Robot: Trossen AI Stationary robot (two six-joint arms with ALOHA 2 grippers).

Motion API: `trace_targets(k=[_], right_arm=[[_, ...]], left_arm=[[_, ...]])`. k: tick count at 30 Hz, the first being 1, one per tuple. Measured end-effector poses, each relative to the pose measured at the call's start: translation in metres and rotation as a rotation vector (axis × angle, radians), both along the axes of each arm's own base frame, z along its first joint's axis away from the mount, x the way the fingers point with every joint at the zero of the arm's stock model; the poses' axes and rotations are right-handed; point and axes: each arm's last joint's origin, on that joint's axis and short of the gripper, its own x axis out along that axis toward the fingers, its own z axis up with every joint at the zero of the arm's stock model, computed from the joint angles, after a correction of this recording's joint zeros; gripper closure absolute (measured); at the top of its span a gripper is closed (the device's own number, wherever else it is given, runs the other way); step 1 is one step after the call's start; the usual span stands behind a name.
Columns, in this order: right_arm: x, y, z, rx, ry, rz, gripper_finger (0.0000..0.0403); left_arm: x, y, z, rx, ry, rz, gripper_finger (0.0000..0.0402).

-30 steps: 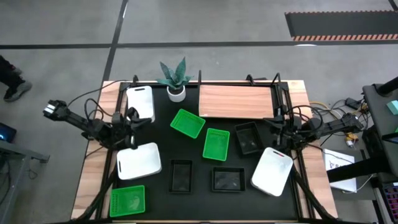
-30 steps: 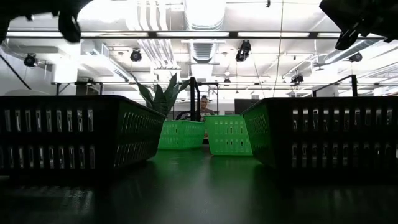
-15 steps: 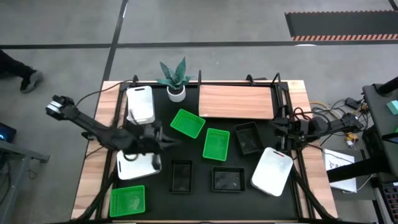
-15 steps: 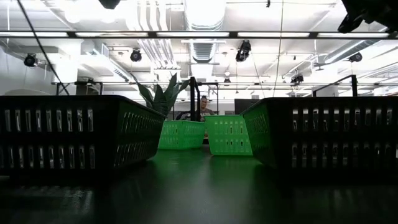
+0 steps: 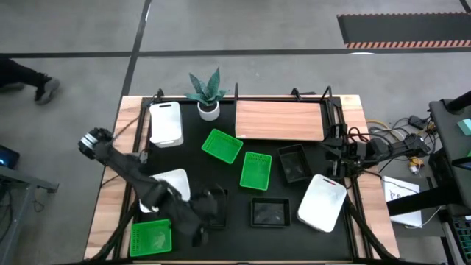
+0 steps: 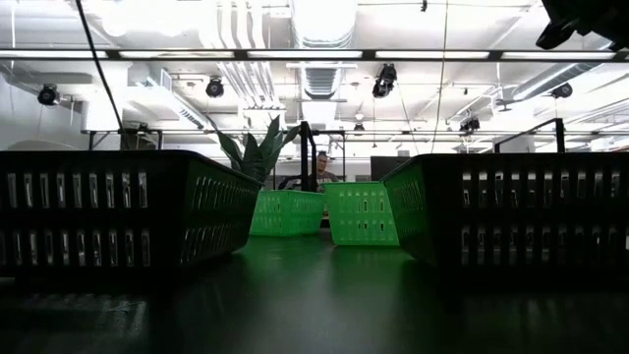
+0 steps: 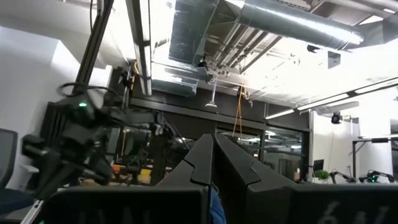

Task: Stack baskets on shelf by color
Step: Put the bottom left black bin on the shelf

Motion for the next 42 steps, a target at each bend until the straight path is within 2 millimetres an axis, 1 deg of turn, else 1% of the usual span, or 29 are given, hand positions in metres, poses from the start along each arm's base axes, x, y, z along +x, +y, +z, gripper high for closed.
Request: trace_targets(k=[4, 8, 10, 13, 16, 19, 21, 25, 27, 29, 36, 38, 42], right_arm=[[0.001, 0.0, -0.001, 0.022, 0.012, 0.016, 0.0394], [0.0, 0.002, 0.001, 0.006, -0.022, 0.079, 0.0394], [-0.002, 0.003, 0.005, -0.006, -0.072, 0.132, 0.0394], [-0.001, 0.006, 0.009, -0.044, -0.119, 0.198, 0.0394], [0.002, 0.008, 0.011, -0.064, -0.151, 0.232, 0.0394], [0.009, 0.01, 0.016, -0.056, -0.134, 0.242, 0.0394], [0.016, 0.011, 0.02, -0.059, -0.102, 0.245, 0.0394], [0.041, 0.018, 0.021, -0.069, 0.033, 0.254, 0.0394], [0.051, 0.02, 0.021, -0.073, 0.086, 0.256, 0.0394], [0.057, 0.022, 0.023, -0.078, 0.118, 0.257, 0.0394], [0.066, 0.024, 0.026, -0.083, 0.189, 0.254, 0.0394], [0.068, 0.024, 0.023, -0.085, 0.215, 0.252, 0.0394], [0.066, 0.024, 0.026, -0.082, 0.196, 0.251, 0.0394]], left_arm=[[0.018, -0.022, -0.014, 0.019, 0.137, -0.051, 0.0402], [0.03, -0.033, -0.032, 0.053, 0.232, -0.116, 0.0402], [0.032, -0.033, -0.042, 0.083, 0.279, -0.115, 0.0402], [0.031, -0.03, -0.051, 0.113, 0.325, -0.137, 0.0401], [0.028, -0.027, -0.058, 0.13, 0.357, -0.137, 0.0387], [0.026, -0.026, -0.064, 0.133, 0.383, -0.143, 0.0356], [0.026, -0.026, -0.065, 0.134, 0.385, -0.144, 0.0329], [0.025, -0.025, -0.067, 0.145, 0.387, -0.139, 0.0276], [0.024, -0.025, -0.071, 0.151, 0.397, -0.138, 0.0257], [0.022, -0.023, -0.078, 0.159, 0.408, -0.139, 0.0246], [0.019, -0.021, -0.104, 0.163, 0.408, -0.14, 0.024], [0.017, -0.02, -0.112, 0.162, 0.406, -0.141, 0.024], [0.014, -0.017, -0.124, 0.166, 0.414, -0.137, 0.025]])
